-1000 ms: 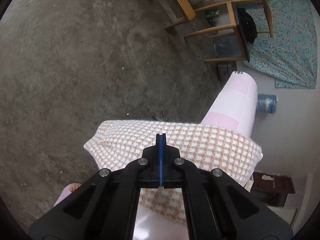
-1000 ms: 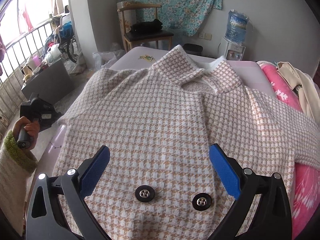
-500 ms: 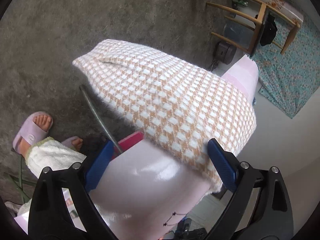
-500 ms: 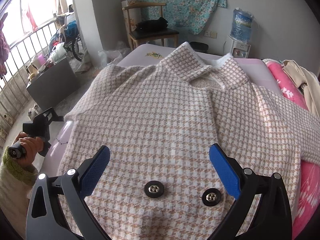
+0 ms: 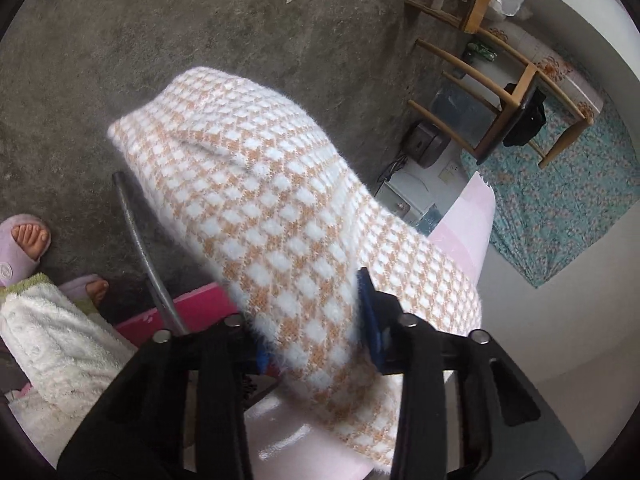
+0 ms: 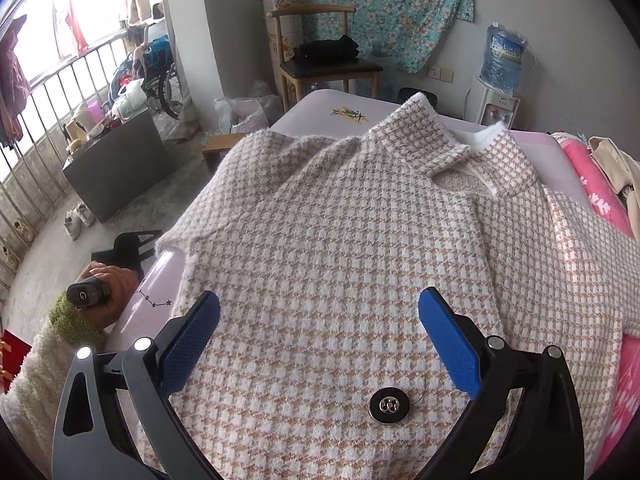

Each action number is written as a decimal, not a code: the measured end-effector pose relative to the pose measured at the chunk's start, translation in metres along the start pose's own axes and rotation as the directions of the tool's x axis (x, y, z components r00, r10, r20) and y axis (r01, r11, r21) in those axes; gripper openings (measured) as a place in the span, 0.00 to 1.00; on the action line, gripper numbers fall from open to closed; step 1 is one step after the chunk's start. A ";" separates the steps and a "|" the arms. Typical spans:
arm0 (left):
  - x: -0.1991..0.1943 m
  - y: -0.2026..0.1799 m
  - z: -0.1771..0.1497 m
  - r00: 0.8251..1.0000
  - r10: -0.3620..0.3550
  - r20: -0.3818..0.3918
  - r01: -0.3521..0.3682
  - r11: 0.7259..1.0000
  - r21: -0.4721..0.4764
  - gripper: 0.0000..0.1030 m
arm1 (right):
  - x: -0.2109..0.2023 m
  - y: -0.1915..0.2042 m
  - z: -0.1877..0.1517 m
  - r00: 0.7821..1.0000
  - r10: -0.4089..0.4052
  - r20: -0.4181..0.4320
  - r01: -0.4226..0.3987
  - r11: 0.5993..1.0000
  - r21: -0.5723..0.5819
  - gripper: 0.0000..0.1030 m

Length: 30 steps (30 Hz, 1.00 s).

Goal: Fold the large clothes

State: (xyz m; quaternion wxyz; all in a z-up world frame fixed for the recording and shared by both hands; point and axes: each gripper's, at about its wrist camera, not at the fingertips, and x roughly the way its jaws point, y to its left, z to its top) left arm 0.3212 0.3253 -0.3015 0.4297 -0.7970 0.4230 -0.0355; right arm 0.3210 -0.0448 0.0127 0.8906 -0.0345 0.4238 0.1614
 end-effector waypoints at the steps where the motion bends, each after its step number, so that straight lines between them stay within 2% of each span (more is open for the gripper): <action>1: -0.010 -0.009 0.001 1.000 0.015 0.024 -0.016 0.999 0.038 0.19 | 0.000 -0.002 0.001 1.000 -0.004 0.001 0.004 1.000 0.002 0.94; 3: -0.029 -0.036 -0.010 0.988 0.082 0.131 -0.104 0.981 0.163 0.14 | -0.002 -0.006 0.003 1.000 -0.013 0.003 0.013 1.000 0.006 0.94; 4: -0.039 -0.055 -0.020 0.972 0.118 0.205 -0.167 0.955 0.244 0.14 | -0.003 -0.008 0.003 1.000 -0.017 0.007 0.017 1.000 0.007 0.94; 5: -0.049 -0.077 -0.032 0.948 0.149 0.282 -0.242 0.913 0.328 0.13 | -0.005 -0.011 0.004 1.000 -0.024 0.012 0.024 1.000 0.007 0.94; 6: -0.058 -0.101 -0.052 0.912 0.175 0.372 -0.331 0.849 0.411 0.13 | -0.008 -0.015 0.005 0.999 -0.033 0.020 0.033 0.999 0.007 0.94; 7: -0.066 -0.125 -0.075 0.869 0.176 0.462 -0.415 0.768 0.487 0.13 | -0.010 -0.019 0.006 0.999 -0.043 0.027 0.042 0.999 0.007 0.94; 8: -0.071 -0.150 -0.107 0.821 0.157 0.548 -0.501 0.659 0.561 0.13 | -0.013 -0.024 0.006 0.998 -0.055 0.035 0.054 0.998 0.008 0.94; 9: -0.073 -0.172 -0.142 0.773 0.121 0.623 -0.580 0.534 0.616 0.13 | -0.016 -0.029 0.007 0.997 -0.068 0.043 0.068 0.998 0.011 0.94; 10: -0.072 -0.192 -0.179 0.736 0.065 0.674 -0.637 0.403 0.657 0.13 | -0.019 -0.036 0.007 0.995 -0.086 0.053 0.085 0.996 0.017 0.94; 11: -0.067 -0.206 -0.217 0.717 0.011 0.697 -0.672 0.278 0.686 0.13 | -0.023 -0.043 0.007 0.993 -0.102 0.063 0.100 0.995 0.027 0.94; 12: -0.060 -0.216 -0.256 0.709 -0.040 0.704 -0.691 0.155 0.706 0.13 | -0.027 -0.052 0.007 0.991 -0.115 0.072 0.112 0.993 0.040 0.94; 13: -0.050 -0.221 -0.292 0.712 -0.078 0.698 -0.697 0.040 0.716 0.14 | -0.029 -0.061 0.007 0.988 -0.130 0.079 0.126 0.990 0.055 0.94; 14: -0.040 -0.224 -0.324 0.725 -0.102 0.681 -0.688 -0.061 0.723 0.14 | -0.032 -0.070 0.006 0.985 -0.148 0.083 0.143 0.987 0.071 0.94; 15: -0.026 -0.223 -0.354 0.753 -0.109 0.649 -0.658 -0.159 0.736 0.14 | -0.035 -0.079 0.005 0.982 -0.166 0.085 0.158 0.984 0.088 0.94; 17: 0.005 -0.211 -0.401 0.806 -0.065 0.588 -0.575 -0.317 0.754 0.17 | -0.040 -0.101 0.000 0.975 -0.204 0.086 0.192 0.973 0.127 0.94; 18: 0.020 -0.198 -0.417 0.828 -0.019 0.560 -0.525 -0.375 0.764 0.24 | -0.043 -0.112 -0.003 0.972 -0.220 0.084 0.206 0.967 0.147 0.94; 19: 0.036 -0.184 -0.429 0.845 0.041 0.533 -0.471 -0.414 0.779 0.30 | -0.045 -0.123 -0.006 0.968 -0.236 0.083 0.219 0.961 0.168 0.94; 20: 0.052 -0.169 -0.434 0.851 0.112 0.514 -0.424 -0.432 0.796 0.45 | -0.049 -0.133 -0.011 0.964 -0.252 0.081 0.234 0.954 0.186 0.94; 21: 0.064 -0.148 -0.436 0.845 0.183 0.502 -0.389 -0.434 0.813 0.57 | -0.051 -0.143 -0.016 0.960 -0.268 0.075 0.249 0.947 0.202 0.94; 22: 0.074 -0.127 -0.435 0.835 0.247 0.491 -0.362 -0.425 0.830 0.60 | -0.052 -0.153 -0.021 0.958 -0.281 0.066 0.261 0.941 0.216 0.94; 24: 0.094 -0.094 -0.420 0.797 0.355 0.489 -0.342 -0.402 0.849 0.62 | -0.052 -0.172 -0.033 0.955 -0.295 0.039 0.278 0.931 0.238 0.94; 25: 0.101 -0.082 -0.409 0.777 0.396 0.489 -0.346 -0.380 0.858 0.62 | -0.051 -0.179 -0.038 0.955 -0.297 0.023 0.283 0.928 0.241 0.94; 26: 0.101 -0.070 -0.399 0.766 0.425 0.482 -0.348 -0.357 0.867 0.62 | -0.049 -0.186 -0.042 0.955 -0.296 0.006 0.286 0.927 0.241 0.94; 27: 0.099 -0.062 -0.394 0.764 0.436 0.476 -0.351 -0.339 0.873 0.62 | -0.048 -0.192 -0.046 0.957 -0.290 -0.006 0.283 0.928 0.242 0.94; 30: 0.082 -0.059 -0.381 0.777 0.415 0.473 -0.375 -0.298 0.878 0.65 | -0.047 -0.208 -0.047 0.971 -0.238 -0.015 0.233 0.938 0.257 0.94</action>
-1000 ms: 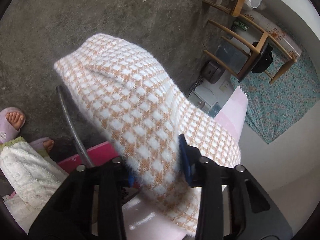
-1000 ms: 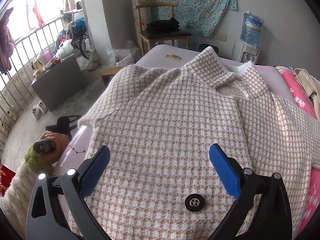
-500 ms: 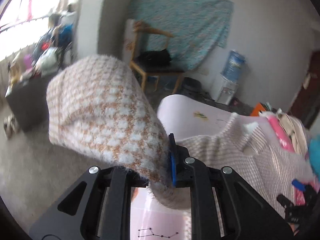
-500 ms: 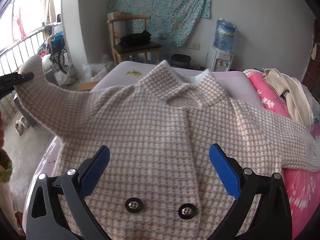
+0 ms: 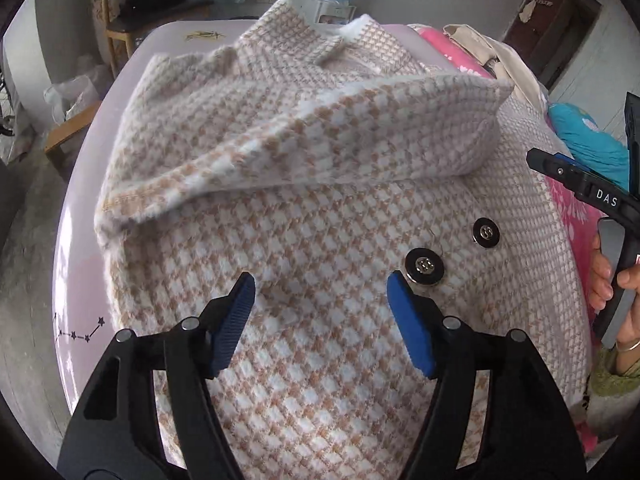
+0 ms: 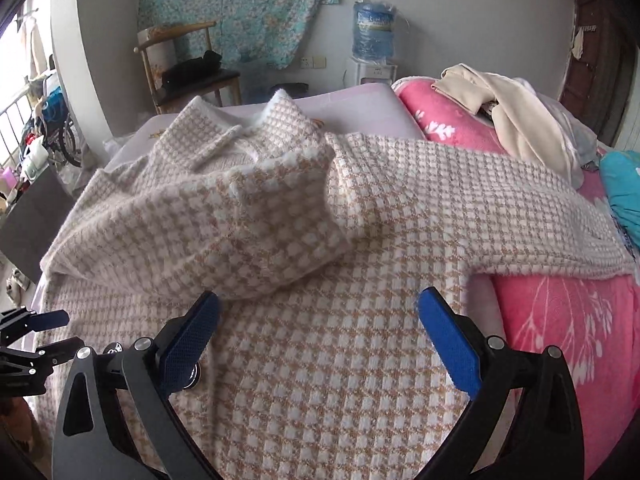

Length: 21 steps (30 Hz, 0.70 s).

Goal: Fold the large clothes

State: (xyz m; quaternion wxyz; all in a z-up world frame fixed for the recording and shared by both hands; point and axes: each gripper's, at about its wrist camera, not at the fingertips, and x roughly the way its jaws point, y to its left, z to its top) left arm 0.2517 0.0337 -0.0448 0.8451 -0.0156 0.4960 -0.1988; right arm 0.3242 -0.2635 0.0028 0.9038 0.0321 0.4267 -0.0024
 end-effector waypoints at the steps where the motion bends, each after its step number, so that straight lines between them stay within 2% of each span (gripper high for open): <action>1: -0.005 0.007 0.000 1.000 0.005 0.018 -0.005 1.000 -0.018 0.66 | 0.000 -0.004 0.004 0.999 0.032 0.000 -0.032 0.999 0.014 0.94; 4: -0.020 0.014 0.008 0.995 0.062 0.080 -0.057 0.996 -0.062 0.70 | -0.004 -0.013 0.023 0.989 0.141 0.032 -0.144 0.986 0.083 0.94; 7: -0.034 0.024 0.021 0.986 0.113 0.125 -0.103 0.991 -0.085 0.72 | -0.003 -0.016 0.050 0.967 0.245 0.067 -0.253 0.954 0.162 0.94; 9: -0.039 0.032 0.038 0.977 0.132 0.165 -0.113 0.987 -0.116 0.73 | 0.003 -0.011 0.074 0.953 0.291 0.081 -0.301 0.939 0.165 0.94; 11: -0.041 0.036 0.056 0.961 0.172 0.218 -0.146 0.980 -0.133 0.75 | 0.013 0.003 0.099 0.950 0.302 0.079 -0.310 0.941 0.135 0.93; 13: -0.029 0.040 0.072 0.943 0.245 0.226 -0.218 0.966 -0.138 0.77 | 0.038 0.017 0.124 0.949 0.314 0.025 -0.314 0.943 0.113 0.91; 15: -0.005 0.046 0.086 0.933 0.325 0.157 -0.305 0.942 -0.137 0.77 | 0.073 0.030 0.139 0.950 0.302 -0.081 -0.295 0.951 0.094 0.87; 16: 0.008 0.049 0.089 0.933 0.339 0.121 -0.323 0.937 -0.134 0.77 | 0.089 0.036 0.140 0.947 0.285 -0.149 -0.277 0.958 0.076 0.84; 18: 0.023 0.052 0.083 0.942 0.326 0.074 -0.315 0.940 -0.131 0.77 | 0.111 0.039 0.129 0.928 0.256 -0.269 -0.251 0.966 0.053 0.80; 19: 0.025 0.049 0.077 0.939 0.334 0.078 -0.324 0.939 -0.117 0.77 | 0.113 0.040 0.118 0.918 0.248 -0.310 -0.250 0.968 0.034 0.78; 21: 0.022 0.043 0.065 0.932 0.350 0.095 -0.344 0.936 -0.076 0.77 | 0.096 0.040 0.093 0.918 0.236 -0.317 -0.256 0.966 -0.023 0.78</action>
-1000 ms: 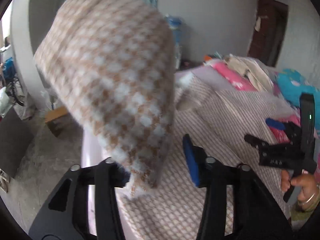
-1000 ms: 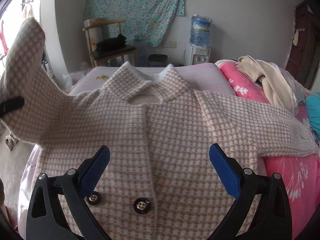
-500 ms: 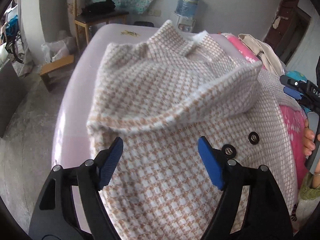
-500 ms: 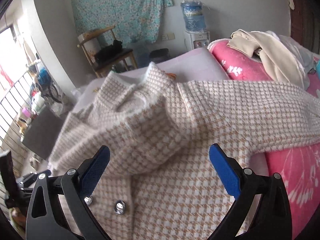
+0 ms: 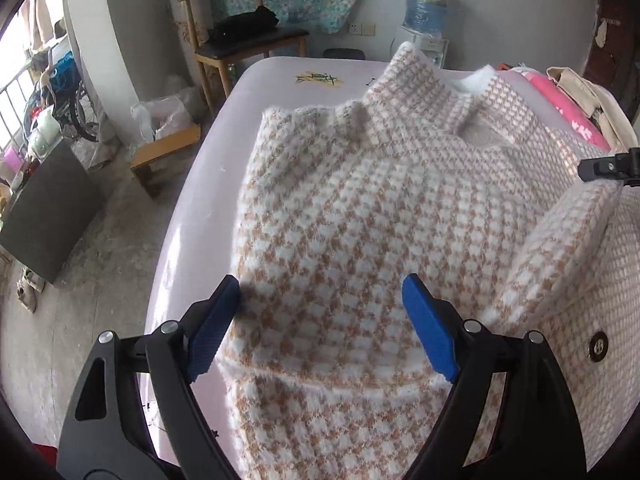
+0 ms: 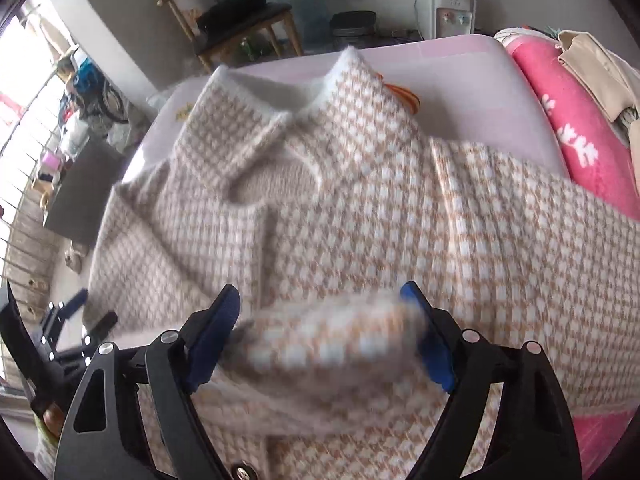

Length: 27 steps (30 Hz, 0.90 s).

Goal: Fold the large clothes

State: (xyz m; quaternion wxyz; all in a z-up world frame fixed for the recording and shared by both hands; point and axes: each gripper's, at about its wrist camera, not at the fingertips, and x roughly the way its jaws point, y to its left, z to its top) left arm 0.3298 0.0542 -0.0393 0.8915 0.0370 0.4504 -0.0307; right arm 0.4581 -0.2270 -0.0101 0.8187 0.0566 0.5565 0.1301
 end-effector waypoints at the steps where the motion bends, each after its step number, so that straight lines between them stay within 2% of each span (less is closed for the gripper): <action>1: -0.003 0.000 -0.005 1.000 -0.006 -0.006 0.006 1.000 0.009 0.77 | -0.008 0.002 -0.017 1.000 0.012 0.003 -0.012 1.000 -0.025 0.78; 5: -0.017 0.002 -0.020 1.000 -0.022 -0.005 0.022 0.999 0.042 0.81 | -0.039 0.005 -0.097 0.999 0.036 -0.025 -0.038 0.995 -0.088 0.78; 8: -0.020 0.006 -0.026 0.999 -0.042 -0.030 0.043 0.999 0.032 0.81 | -0.054 -0.007 -0.140 0.994 0.096 -0.061 -0.098 0.995 -0.033 0.78; 10: -0.020 0.009 -0.029 0.999 -0.040 -0.032 0.041 0.999 0.024 0.81 | -0.068 -0.024 -0.149 0.990 0.141 -0.010 -0.140 0.989 0.051 0.78; 13: -0.024 0.016 -0.033 0.998 -0.060 -0.021 0.059 0.998 -0.023 0.81 | -0.075 -0.054 -0.141 0.978 0.198 0.067 -0.207 0.961 0.185 0.78; 15: -0.029 0.021 -0.036 0.998 -0.069 -0.006 0.068 0.996 -0.056 0.81 | -0.064 -0.069 -0.135 0.963 0.262 0.067 -0.270 0.921 0.282 0.78; 16: -0.031 0.024 -0.037 0.997 -0.075 0.005 0.075 0.995 -0.067 0.81 | -0.056 -0.074 -0.133 0.961 0.270 0.053 -0.273 0.905 0.325 0.78; 19: -0.035 0.031 -0.043 0.998 -0.060 0.032 0.062 0.994 -0.092 0.81 | -0.035 -0.077 -0.131 0.956 0.293 0.014 -0.277 0.886 0.371 0.65; 20: -0.037 0.034 -0.045 0.998 -0.053 0.043 0.058 0.993 -0.102 0.81 | -0.030 -0.075 -0.130 0.954 0.300 0.010 -0.281 0.882 0.377 0.59; 22: -0.042 0.040 -0.049 0.997 -0.051 0.063 0.058 0.991 -0.123 0.79 | -0.024 -0.069 -0.130 0.962 0.274 0.003 -0.257 0.899 0.356 0.47; 24: -0.046 0.045 -0.054 0.995 -0.064 0.075 0.074 0.988 -0.138 0.74 | -0.020 -0.066 -0.130 0.974 0.224 -0.007 -0.209 0.917 0.341 0.24; 26: -0.048 0.049 -0.057 0.995 -0.069 0.074 0.080 0.986 -0.148 0.69 | -0.021 -0.061 -0.127 0.975 0.221 -0.001 -0.208 0.919 0.335 0.14; 27: -0.048 0.051 -0.059 0.995 -0.077 0.070 0.087 0.985 -0.148 0.67 | -0.023 -0.055 -0.121 0.978 0.208 0.008 -0.200 0.928 0.315 0.13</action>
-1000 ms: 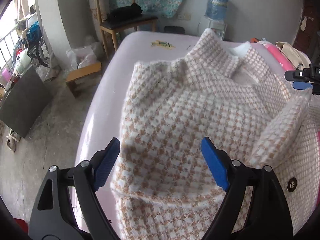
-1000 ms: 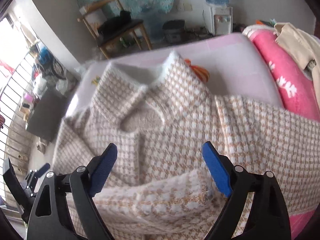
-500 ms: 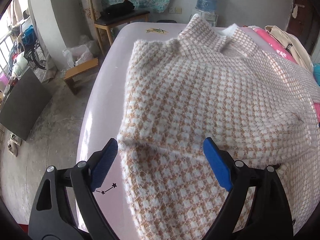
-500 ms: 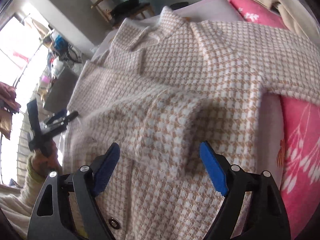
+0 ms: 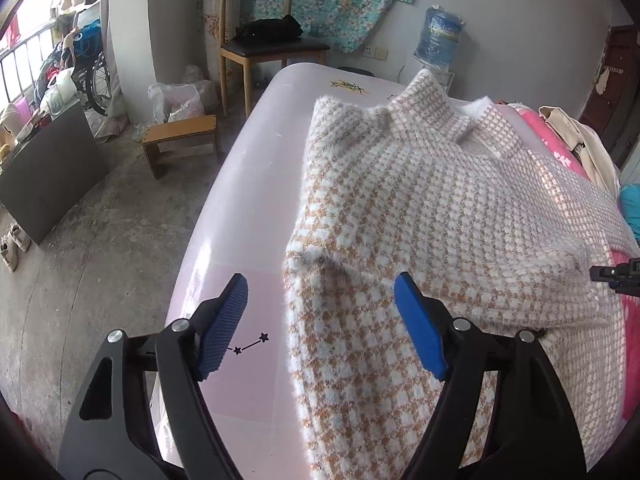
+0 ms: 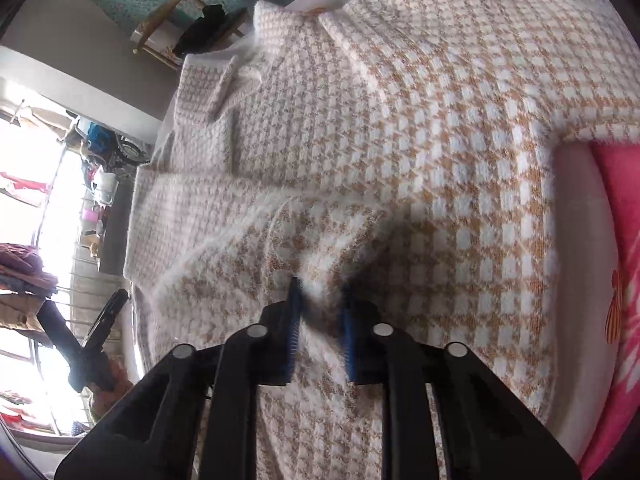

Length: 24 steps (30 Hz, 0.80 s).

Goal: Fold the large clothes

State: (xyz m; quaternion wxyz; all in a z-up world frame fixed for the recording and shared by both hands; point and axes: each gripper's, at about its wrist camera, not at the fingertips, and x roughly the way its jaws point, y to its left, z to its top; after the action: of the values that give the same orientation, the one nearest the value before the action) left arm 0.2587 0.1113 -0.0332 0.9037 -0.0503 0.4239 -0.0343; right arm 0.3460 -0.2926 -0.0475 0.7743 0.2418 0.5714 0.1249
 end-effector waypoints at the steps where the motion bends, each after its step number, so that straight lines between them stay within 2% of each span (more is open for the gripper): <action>1: 0.000 0.001 -0.001 1.000 -0.004 -0.005 0.004 1.000 -0.001 0.67 | -0.004 0.011 0.005 1.000 -0.014 0.021 0.014 0.999 -0.033 0.13; 4: 0.003 0.004 -0.005 1.000 0.002 -0.022 -0.003 1.000 -0.010 0.61 | -0.022 0.065 0.034 0.994 0.004 0.109 0.015 0.986 -0.168 0.12; 6: 0.011 0.004 -0.005 0.998 0.030 -0.049 -0.031 0.999 -0.019 0.53 | -0.040 0.121 0.053 0.984 0.084 0.160 -0.036 0.959 -0.281 0.12; 7: 0.016 0.005 -0.005 0.997 0.040 -0.061 -0.042 0.999 -0.030 0.52 | -0.051 0.156 0.059 0.973 0.138 0.183 -0.065 0.932 -0.357 0.12; 9: 0.024 0.007 -0.003 0.994 0.074 -0.083 -0.078 0.996 -0.049 0.43 | -0.081 0.222 0.058 0.939 0.259 0.229 -0.108 0.849 -0.516 0.11; 11: 0.026 0.007 -0.001 0.991 0.112 -0.070 -0.115 0.992 -0.048 0.41 | -0.119 0.268 0.049 0.883 0.375 0.284 -0.115 0.757 -0.643 0.11; 12: 0.027 0.007 0.001 0.990 0.118 -0.075 -0.122 0.991 -0.052 0.39 | -0.138 0.278 0.044 0.853 0.407 0.327 -0.086 0.728 -0.680 0.11; 14: 0.027 0.007 0.001 0.990 0.117 -0.076 -0.122 0.990 -0.068 0.36 | -0.159 0.277 0.041 0.807 0.419 0.416 -0.010 0.714 -0.700 0.11; 15: 0.027 0.007 0.001 0.990 0.119 -0.076 -0.124 0.990 -0.069 0.33 | -0.161 0.263 0.044 0.799 0.398 0.450 0.023 0.729 -0.684 0.11; 16: 0.027 0.006 0.000 0.990 0.119 -0.075 -0.124 0.990 -0.067 0.31 | -0.155 0.246 0.053 0.805 0.358 0.474 0.048 0.756 -0.653 0.11; 17: 0.027 0.004 -0.001 0.990 0.119 -0.078 -0.124 0.990 -0.066 0.26 | -0.141 0.224 0.064 0.826 0.293 0.481 0.074 0.790 -0.609 0.11; 19: 0.028 0.002 -0.002 0.989 0.124 -0.081 -0.129 0.990 -0.060 0.22 | -0.091 0.165 0.085 0.908 0.084 0.411 0.151 0.848 -0.507 0.11; 20: 0.028 0.002 -0.001 0.989 0.120 -0.082 -0.125 0.990 -0.061 0.19 | -0.062 0.132 0.093 0.938 -0.028 0.346 0.194 0.870 -0.454 0.11; 21: 0.028 0.001 -0.001 0.990 0.114 -0.084 -0.120 0.991 -0.062 0.18 | -0.036 0.099 0.097 0.952 -0.120 0.281 0.229 0.889 -0.396 0.11; 22: 0.028 0.001 -0.001 0.990 0.109 -0.086 -0.114 0.992 -0.061 0.17 | -0.013 0.071 0.100 0.961 -0.177 0.211 0.244 0.903 -0.354 0.11; 24: 0.029 0.001 -0.001 0.990 0.106 -0.089 -0.112 0.992 -0.055 0.16 | 0.009 0.041 0.100 0.968 -0.206 0.143 0.241 0.923 -0.300 0.11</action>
State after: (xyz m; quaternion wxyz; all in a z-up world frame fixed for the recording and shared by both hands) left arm 0.2764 0.1090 -0.0558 0.8833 -0.0524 0.4651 0.0257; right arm 0.4470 -0.2768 -0.0103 0.8420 0.0548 0.5248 0.1119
